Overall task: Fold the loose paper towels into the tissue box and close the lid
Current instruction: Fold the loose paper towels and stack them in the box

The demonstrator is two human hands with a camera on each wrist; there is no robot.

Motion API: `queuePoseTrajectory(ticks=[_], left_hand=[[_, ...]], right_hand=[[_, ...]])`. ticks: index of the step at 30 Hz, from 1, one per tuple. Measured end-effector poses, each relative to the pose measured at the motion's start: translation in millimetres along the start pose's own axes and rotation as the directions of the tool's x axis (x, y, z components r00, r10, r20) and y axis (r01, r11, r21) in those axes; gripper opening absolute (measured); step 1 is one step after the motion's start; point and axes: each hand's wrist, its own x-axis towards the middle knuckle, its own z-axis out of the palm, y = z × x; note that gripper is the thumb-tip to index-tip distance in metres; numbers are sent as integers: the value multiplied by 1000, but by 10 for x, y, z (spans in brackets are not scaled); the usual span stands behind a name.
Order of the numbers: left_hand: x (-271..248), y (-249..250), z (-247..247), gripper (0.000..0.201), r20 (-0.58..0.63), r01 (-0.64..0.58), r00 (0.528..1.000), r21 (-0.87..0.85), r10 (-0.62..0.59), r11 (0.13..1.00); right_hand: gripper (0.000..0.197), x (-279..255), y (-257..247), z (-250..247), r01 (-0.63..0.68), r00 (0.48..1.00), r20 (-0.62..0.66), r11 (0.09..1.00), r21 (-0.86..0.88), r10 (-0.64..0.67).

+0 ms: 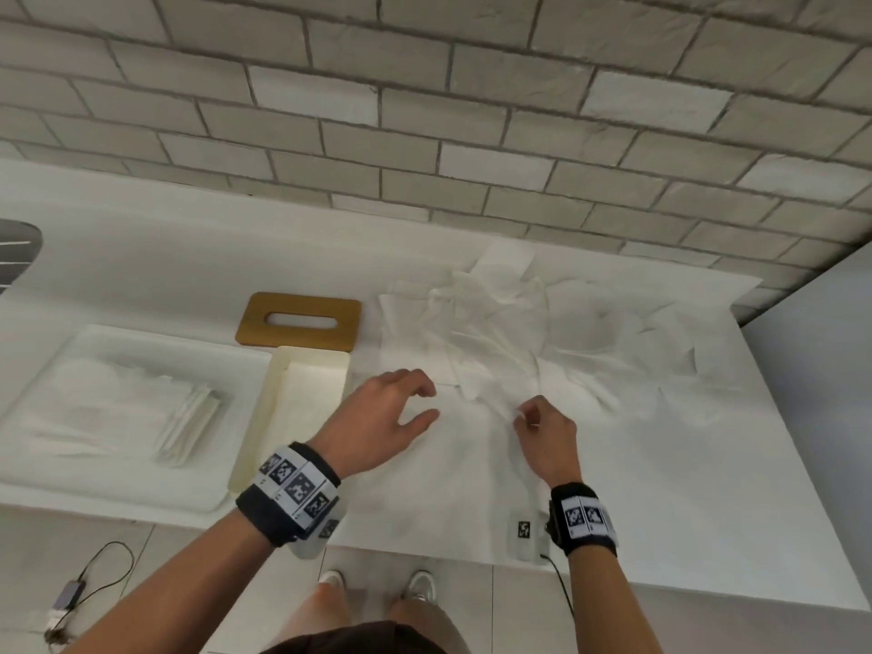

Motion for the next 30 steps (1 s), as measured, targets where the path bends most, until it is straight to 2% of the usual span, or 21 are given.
queuePoseTrajectory(ticks=[2,5,7,9,10,12,14,16,17,18,19,20,21,22,23,24,27,30], left_hand=[[95,163,210,36,6,16,1000,-34,-16,999],[238,418,406,53,-62,31,997,-148,-41,989],[351,531,481,75,-107,59,990,-260,-90,964],[443,601,527,105,-48,99,991,-342,-122,934],[486,647,559,111,-4,108,993,-359,-117,927],[524,710,631,99,35,109,994,-425,-104,899],[512,703,712,67,-25,127,987,-489,-160,863],[465,606,766,31,-138,162,954,-514,-268,842],[435,543,767,29,-179,193,929,-514,-324,836],[399,473,764,35,-207,221,906,-514,-370,829],[353,411,746,42,-226,255,881,-511,-415,821],[316,354,733,49,-249,273,860,-512,-445,815],[278,309,708,55,-261,298,842,-504,-471,811],[245,268,691,58,-269,313,829,-501,-489,807],[216,251,658,53,-268,332,818,-504,-509,797],[189,228,646,43,-271,336,809,-515,-521,789],[116,206,549,22,-269,360,786,-533,-557,766],[73,218,469,10,-262,357,780,-559,-569,748]], right_hand=[[12,-199,-127,-180,112,993,-41,981,159,-106],[18,-432,-321,-513,240,969,-138,913,328,-205],[24,-486,-412,-729,263,964,-153,856,444,-217],[23,-470,-462,-833,221,975,-121,781,585,-185],[19,-449,-469,-847,192,981,-107,761,620,-161],[9,-396,-481,-803,142,990,-87,771,621,-113],[11,-288,-463,-712,63,996,11,764,643,-92],[5,-141,-448,-651,-7,992,98,734,680,-82],[3,-33,-423,-613,-5,994,86,739,673,-71],[4,109,-380,-554,29,997,40,792,610,-68],[12,265,-318,-474,83,996,-6,879,470,-91],[26,420,-265,-377,134,990,-5,956,260,-138],[42,549,-228,-271,183,982,49,982,38,-184],[54,668,-190,-162,235,969,111,959,-156,-219],[57,781,-150,-67,284,956,158,913,-294,-246],[49,866,-137,-26,306,950,181,877,-371,-255],[12,1087,-206,-105,291,956,114,904,-312,-268],[14,1199,-472,-339,313,948,80,949,-43,-309]])
